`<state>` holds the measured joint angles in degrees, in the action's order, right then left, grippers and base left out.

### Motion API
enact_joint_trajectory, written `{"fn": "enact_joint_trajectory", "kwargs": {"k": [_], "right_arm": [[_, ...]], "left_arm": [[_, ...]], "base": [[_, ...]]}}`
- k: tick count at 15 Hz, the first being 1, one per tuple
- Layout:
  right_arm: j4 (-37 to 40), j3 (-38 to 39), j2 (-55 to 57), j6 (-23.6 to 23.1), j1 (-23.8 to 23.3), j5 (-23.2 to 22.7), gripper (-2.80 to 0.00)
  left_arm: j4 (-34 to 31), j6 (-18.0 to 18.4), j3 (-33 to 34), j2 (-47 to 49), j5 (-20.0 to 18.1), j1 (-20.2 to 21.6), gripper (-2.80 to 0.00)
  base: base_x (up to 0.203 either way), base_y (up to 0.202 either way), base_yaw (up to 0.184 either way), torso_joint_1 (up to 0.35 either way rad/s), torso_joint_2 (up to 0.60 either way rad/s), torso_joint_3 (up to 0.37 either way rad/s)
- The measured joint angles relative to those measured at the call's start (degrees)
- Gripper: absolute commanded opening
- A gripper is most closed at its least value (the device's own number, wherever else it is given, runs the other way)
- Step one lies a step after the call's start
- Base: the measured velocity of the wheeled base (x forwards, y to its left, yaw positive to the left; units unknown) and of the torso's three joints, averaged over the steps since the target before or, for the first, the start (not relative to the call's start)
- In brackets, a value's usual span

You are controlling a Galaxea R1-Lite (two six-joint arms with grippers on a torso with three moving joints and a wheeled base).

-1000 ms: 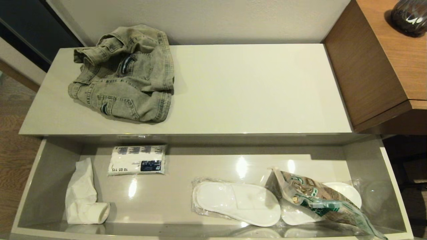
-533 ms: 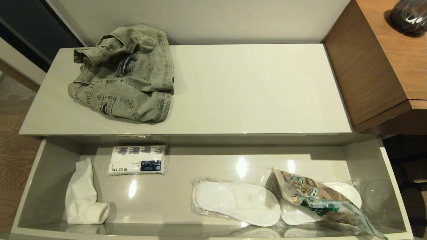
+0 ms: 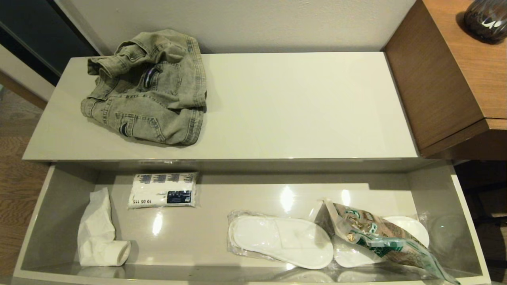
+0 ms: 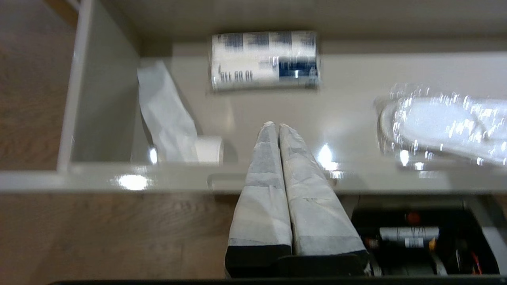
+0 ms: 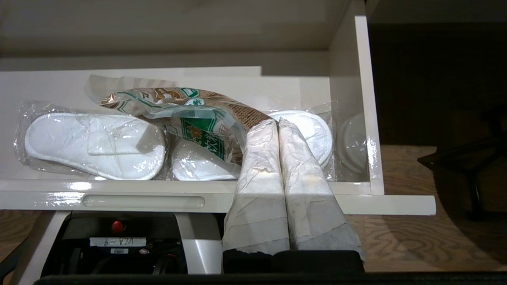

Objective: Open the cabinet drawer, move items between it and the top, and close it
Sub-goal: Close the drawer

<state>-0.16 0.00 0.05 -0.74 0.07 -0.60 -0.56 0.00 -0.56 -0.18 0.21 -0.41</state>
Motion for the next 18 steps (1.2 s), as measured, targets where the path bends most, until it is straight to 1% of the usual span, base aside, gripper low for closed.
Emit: {"fn": "enact_joint_trajectory", "kwargs": {"k": [2, 18], "right_arm": [[0.0, 0.0, 0.0, 0.0, 0.0, 0.0, -2.80], [0.0, 0.0, 0.0, 0.0, 0.0, 0.0, -2.80]], "left_arm": [[-0.8, 0.0, 0.1, 0.0, 0.0, 0.0, -2.80], [-0.8, 0.0, 0.1, 0.0, 0.0, 0.0, -2.80]], "base": [[0.000, 0.000, 0.000, 0.000, 0.00, 0.000], [0.000, 0.000, 0.000, 0.000, 0.00, 0.000]]}}
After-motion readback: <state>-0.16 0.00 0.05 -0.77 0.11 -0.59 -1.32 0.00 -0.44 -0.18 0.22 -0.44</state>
